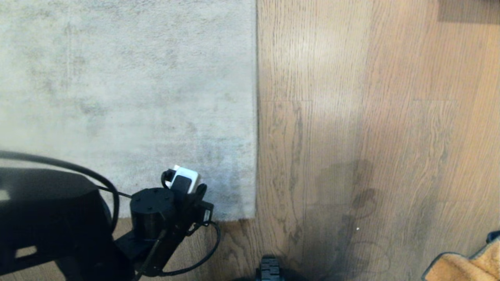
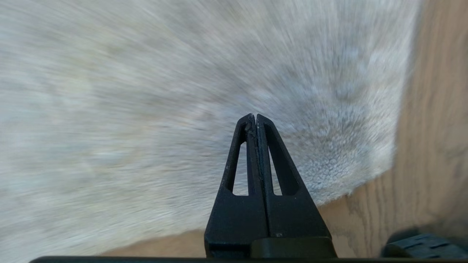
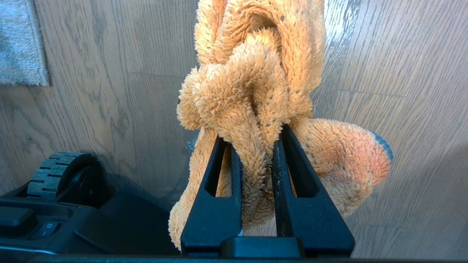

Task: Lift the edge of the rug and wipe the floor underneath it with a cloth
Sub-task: Put down the rag

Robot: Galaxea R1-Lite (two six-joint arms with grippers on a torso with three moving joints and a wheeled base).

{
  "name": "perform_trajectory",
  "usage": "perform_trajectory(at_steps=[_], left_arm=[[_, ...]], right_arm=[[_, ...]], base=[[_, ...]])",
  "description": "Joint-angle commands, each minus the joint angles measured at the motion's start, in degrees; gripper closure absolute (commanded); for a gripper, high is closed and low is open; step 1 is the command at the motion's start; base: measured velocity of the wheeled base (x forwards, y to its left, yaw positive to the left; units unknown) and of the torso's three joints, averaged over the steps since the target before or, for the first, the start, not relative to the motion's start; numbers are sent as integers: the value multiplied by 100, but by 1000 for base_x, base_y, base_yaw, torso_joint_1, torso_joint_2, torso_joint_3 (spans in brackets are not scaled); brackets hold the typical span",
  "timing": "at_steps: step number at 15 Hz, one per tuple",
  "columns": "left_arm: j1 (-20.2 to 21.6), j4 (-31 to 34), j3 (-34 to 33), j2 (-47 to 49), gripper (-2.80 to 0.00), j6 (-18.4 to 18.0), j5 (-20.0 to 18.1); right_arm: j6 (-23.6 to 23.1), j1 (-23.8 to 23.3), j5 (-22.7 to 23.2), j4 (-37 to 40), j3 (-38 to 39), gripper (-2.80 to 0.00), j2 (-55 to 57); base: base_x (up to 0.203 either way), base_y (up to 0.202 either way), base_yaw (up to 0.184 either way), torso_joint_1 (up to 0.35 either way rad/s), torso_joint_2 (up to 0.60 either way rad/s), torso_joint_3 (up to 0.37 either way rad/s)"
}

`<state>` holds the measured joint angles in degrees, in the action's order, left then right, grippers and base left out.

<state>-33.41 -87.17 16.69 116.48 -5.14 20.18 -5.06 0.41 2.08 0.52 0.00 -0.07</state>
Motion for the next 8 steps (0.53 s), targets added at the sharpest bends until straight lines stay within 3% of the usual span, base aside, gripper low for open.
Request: perform_trajectory(at_steps=[1, 4, 8], left_arm=[[65, -121, -348, -972, 0, -2, 10], [171, 529, -793, -2297, 0, 38, 0], [222, 1936, -989, -3824, 0, 225, -7]], right_arm=[[-4, 2, 2, 0, 0, 0, 7], [-4, 2, 2, 0, 0, 0, 7], [-4, 2, 2, 0, 0, 0, 7]], base=[[0, 0, 0, 0, 0, 0], [0, 0, 0, 0, 0, 0], [0, 0, 0, 0, 0, 0]])
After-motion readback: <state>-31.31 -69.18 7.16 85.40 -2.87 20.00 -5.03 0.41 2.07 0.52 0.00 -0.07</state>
